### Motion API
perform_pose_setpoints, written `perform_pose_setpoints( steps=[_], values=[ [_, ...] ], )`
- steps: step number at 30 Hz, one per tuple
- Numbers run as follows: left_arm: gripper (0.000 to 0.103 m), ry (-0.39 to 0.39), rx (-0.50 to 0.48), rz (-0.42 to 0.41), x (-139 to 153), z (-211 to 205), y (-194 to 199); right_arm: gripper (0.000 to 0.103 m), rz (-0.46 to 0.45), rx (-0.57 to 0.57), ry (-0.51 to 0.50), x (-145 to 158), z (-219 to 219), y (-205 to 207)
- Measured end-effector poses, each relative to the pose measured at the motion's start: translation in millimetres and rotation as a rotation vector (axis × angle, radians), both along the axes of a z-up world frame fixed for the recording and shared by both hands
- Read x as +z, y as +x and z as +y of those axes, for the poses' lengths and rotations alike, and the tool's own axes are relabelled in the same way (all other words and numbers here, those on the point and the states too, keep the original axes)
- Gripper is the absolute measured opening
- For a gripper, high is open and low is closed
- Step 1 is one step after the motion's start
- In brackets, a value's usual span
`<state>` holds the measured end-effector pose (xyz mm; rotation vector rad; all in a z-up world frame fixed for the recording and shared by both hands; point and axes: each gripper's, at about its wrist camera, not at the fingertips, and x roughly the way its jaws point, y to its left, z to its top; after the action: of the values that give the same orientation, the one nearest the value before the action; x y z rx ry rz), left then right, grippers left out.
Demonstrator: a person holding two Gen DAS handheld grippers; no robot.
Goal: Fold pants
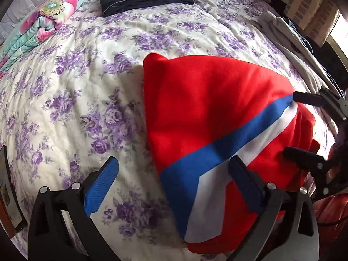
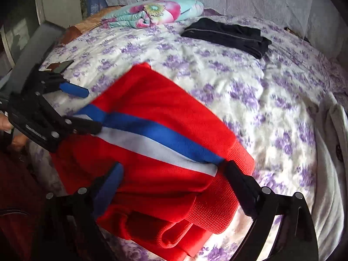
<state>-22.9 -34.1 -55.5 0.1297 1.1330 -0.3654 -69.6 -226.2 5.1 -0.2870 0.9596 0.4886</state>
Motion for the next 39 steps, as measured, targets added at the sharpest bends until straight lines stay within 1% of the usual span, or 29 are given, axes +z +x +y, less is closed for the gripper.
perform_pose_setpoints(
  steps=[1,4,8,10,11,12,13,14,16,17,18,21,23,28,30,32,36,38,39],
  values=[
    [0.099,-0.009,0.006,0.0,-1.0,2.5,-0.6,0.098,-0.026,-0.002,0.015,0.0,-1.1,-3.1],
    [0.099,-0.026,0.016,0.015,-2.1,5.8,1.7,0.097,-0.008,-0.018,-0.012,8.2,4.3,0.3],
    [0.099,-0.027,0.018,0.016,-2.3,5.4,2.7,0.098,-0.092,-0.072,0.058,36.3,-6.4,-1.4],
    [0.099,-0.029,0.018,0.018,-2.4,5.9,3.1,0.098,-0.101,-0.092,0.064,40.2,-11.5,2.3],
    [0.099,-0.031,0.019,0.019,-2.7,6.1,3.9,0.098,-0.081,-0.107,0.045,35.1,-13.0,5.5],
    [0.099,-0.033,0.021,0.02,-3.0,6.2,4.5,0.098,-0.038,-0.126,0.014,23.6,-14.5,11.0],
    [0.099,-0.034,0.022,0.021,-3.3,6.3,5.0,0.099,0.039,-0.149,-0.023,6.8,-15.8,16.9],
    [0.099,-0.034,0.022,0.025,-3.9,6.0,5.6,0.099,0.112,-0.172,-0.017,-7.2,-19.6,21.7],
    [0.099,-0.033,0.025,0.024,-4.0,5.9,5.3,0.099,0.183,-0.267,0.125,-15.0,-37.7,23.3],
    [0.099,-0.032,0.024,0.024,-3.8,5.7,5.3,0.099,0.222,-0.302,0.162,-17.4,-44.3,24.3],
    [0.099,-0.031,0.024,0.024,-3.9,5.5,5.1,0.099,0.241,-0.325,0.184,-18.0,-49.7,23.9],
    [0.099,-0.032,0.025,0.026,-4.2,5.7,5.1,0.099,0.199,-0.358,0.213,-9.7,-64.8,19.4],
    [0.099,-0.033,0.026,0.026,-4.3,5.6,5.0,0.099,0.209,-0.376,0.25,-7.6,-75.2,20.6],
    [0.099,-0.041,0.031,0.031,-5.0,6.5,5.7,0.099,0.251,-0.465,0.325,-11.5,-92.0,29.8],
    [0.099,-0.042,0.03,0.032,-5.1,6.8,6.0,0.099,0.231,-0.47,0.35,-6.1,-89.8,29.2],
    [0.099,-0.05,0.034,0.037,-5.8,8.0,6.7,0.099,0.195,-0.431,0.347,3.3,-80.3,28.7],
    [0.099,-0.109,0.056,0.067,-10.9,14.8,8.8,0.099,0.074,-0.33,0.219,24.8,-49.4,32.0],
    [0.099,-0.136,0.065,0.083,-12.4,17.9,10.0,0.099,0.033,-0.288,0.158,31.1,-35.1,38.5],
    [0.099,-0.134,0.069,0.085,-10.1,18.7,11.0,0.099,0.022,-0.272,0.133,32.1,-28.2,42.4]
  ],
)
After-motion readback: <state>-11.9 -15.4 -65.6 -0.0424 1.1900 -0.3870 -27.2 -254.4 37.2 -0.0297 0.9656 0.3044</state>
